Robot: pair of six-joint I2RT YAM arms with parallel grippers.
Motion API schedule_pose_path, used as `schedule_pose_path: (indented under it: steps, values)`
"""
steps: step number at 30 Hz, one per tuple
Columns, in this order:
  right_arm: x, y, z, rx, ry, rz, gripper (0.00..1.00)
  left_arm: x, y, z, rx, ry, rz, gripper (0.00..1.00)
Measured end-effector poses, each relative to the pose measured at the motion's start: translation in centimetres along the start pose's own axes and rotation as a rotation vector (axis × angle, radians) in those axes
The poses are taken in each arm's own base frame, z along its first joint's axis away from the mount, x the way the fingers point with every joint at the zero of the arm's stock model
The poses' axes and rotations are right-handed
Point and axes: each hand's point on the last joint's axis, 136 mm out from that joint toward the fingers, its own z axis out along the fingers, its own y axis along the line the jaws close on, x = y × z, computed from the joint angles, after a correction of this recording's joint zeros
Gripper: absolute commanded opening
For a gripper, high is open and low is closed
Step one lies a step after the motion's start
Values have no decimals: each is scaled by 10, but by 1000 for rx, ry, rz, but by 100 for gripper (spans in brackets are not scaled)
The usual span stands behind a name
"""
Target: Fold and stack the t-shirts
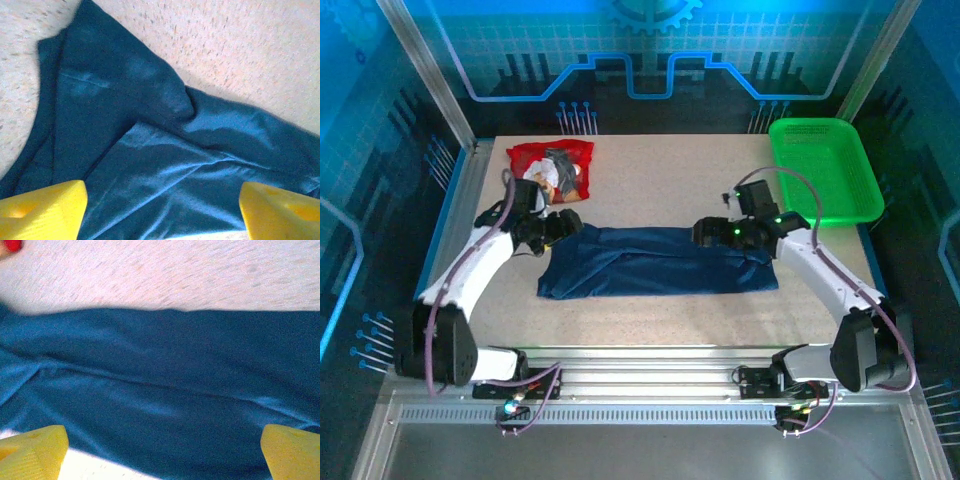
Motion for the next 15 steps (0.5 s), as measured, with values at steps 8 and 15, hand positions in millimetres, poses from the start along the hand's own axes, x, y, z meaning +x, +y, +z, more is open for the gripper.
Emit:
schedule_pose_path:
  steps: [8,15]
  values:
    - [30,32,25,-76,128,-76,100,18,20,51,-97,177,122,46]
    - [33,36,28,-80,139,-85,100,5,16,67,-116,169,189,43]
